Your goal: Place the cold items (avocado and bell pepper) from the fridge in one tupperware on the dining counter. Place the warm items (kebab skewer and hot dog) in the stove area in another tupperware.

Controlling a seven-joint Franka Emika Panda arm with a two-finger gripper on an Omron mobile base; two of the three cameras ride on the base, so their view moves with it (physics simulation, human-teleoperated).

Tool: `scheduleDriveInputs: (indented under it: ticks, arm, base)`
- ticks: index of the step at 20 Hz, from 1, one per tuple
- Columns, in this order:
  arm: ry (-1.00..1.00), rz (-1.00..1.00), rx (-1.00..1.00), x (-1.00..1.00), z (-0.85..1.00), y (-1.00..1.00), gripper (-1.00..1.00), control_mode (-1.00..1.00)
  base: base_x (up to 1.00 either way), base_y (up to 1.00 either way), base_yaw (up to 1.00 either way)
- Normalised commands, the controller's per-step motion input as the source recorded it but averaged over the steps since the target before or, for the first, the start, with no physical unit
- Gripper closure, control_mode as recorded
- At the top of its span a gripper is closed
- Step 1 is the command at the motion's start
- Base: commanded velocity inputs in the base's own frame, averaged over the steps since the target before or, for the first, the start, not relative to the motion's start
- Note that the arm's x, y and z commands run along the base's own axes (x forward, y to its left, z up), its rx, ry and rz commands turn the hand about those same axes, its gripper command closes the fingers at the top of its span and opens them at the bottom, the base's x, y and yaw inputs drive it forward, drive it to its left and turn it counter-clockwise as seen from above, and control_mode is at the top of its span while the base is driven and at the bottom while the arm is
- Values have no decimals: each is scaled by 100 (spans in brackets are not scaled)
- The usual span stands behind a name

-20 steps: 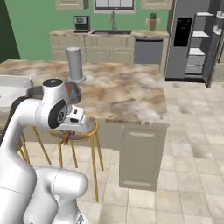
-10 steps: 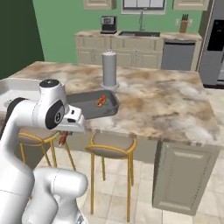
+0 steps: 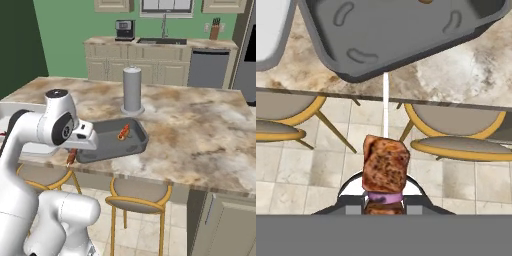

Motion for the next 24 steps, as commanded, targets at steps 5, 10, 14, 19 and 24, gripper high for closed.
scheduleDriveInputs:
  ticks: [5,10,14,19,24]
  arm:
    - [0,0,0,0,0,0,100,100]
    - [3,0,0,28,0,0,100,-100]
    - [19,0,-4,100,3,0,100,-100]
    - [23,-9,-4,87,10,26,100,-100]
    - [5,-44,9,75,-10,0,100,-100]
  base:
    - [9,0,0]
    - [20,4,-1]
    - [0,0,0]
    - [0,0,0]
    - [0,0,0]
